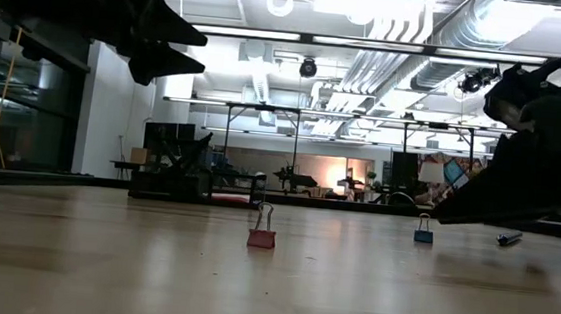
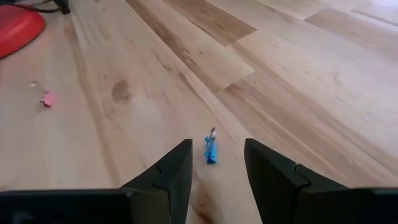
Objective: Pick and place office supplies into organizer
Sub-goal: Put the blue binder clip into the desk organizer
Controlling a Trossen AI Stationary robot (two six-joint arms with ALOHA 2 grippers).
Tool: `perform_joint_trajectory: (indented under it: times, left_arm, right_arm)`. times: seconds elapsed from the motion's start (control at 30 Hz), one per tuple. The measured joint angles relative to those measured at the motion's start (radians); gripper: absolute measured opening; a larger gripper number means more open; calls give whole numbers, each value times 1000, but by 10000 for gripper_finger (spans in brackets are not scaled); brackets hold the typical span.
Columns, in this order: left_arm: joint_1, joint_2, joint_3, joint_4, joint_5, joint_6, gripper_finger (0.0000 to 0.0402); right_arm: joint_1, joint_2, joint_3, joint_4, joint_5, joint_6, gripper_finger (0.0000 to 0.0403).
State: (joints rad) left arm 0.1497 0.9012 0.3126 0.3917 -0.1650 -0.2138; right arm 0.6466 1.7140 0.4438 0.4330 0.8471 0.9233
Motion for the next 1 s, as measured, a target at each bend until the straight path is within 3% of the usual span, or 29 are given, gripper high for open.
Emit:
perform_joint_trajectory:
  times: [0.33, 0.7, 1.0]
  left_arm:
    - [0, 0, 0, -7, 0, -1, 294]
    - [0, 0, 0, -17, 0, -2, 294]
    - [0, 0, 0, -17, 0, -2, 294]
  right_arm:
    - [-59, 79, 77, -2, -71, -51, 138]
    - [-55, 80, 87, -65, -83, -6, 135]
    - [-58, 81, 85, -60, -75, -42, 52]
